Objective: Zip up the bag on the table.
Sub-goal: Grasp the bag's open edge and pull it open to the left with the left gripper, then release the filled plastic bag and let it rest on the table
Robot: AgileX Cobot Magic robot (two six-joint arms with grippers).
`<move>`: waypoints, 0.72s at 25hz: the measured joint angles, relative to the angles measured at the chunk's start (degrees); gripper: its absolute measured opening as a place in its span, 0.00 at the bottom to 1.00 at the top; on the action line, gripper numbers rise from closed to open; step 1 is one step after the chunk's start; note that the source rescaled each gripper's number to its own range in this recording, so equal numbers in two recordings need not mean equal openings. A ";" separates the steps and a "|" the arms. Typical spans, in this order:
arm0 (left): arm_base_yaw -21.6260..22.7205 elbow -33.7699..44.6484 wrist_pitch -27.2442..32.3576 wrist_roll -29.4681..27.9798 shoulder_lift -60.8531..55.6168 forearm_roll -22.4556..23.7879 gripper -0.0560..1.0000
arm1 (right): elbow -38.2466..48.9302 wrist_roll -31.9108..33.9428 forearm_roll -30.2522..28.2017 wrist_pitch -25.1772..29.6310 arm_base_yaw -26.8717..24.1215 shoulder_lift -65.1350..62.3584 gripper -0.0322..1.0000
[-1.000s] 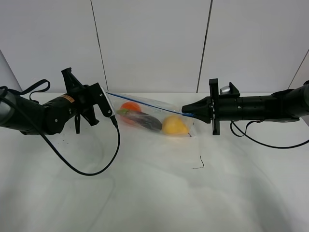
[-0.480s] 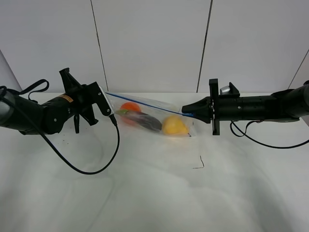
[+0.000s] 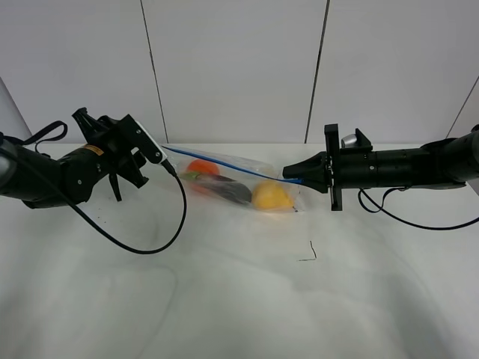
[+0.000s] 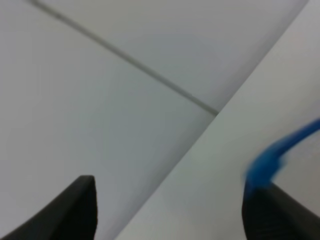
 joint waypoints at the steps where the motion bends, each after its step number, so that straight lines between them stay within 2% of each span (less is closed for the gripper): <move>1: 0.70 0.00 0.00 -0.25 0.00 -0.68 0.82 | 0.00 0.00 0.00 0.00 0.00 0.00 0.03; 3: 2.29 0.00 0.00 -2.76 0.00 -3.22 0.82 | 0.00 0.00 0.00 0.00 0.00 0.00 0.03; 7: 5.54 0.00 -0.06 -14.85 0.00 -9.26 0.82 | 0.00 0.00 0.00 0.00 0.00 0.00 0.03; 9: 7.41 0.00 0.01 -20.01 0.00 -10.70 0.82 | 0.00 0.00 0.00 0.00 0.00 0.00 0.03; 15: 9.40 -0.07 1.31 -24.37 0.00 -11.59 0.74 | 0.00 0.00 0.00 0.00 0.00 0.00 0.03; 18: 9.48 -1.87 6.59 -25.41 0.00 -11.59 0.73 | 0.00 0.00 0.00 0.00 0.00 0.00 0.03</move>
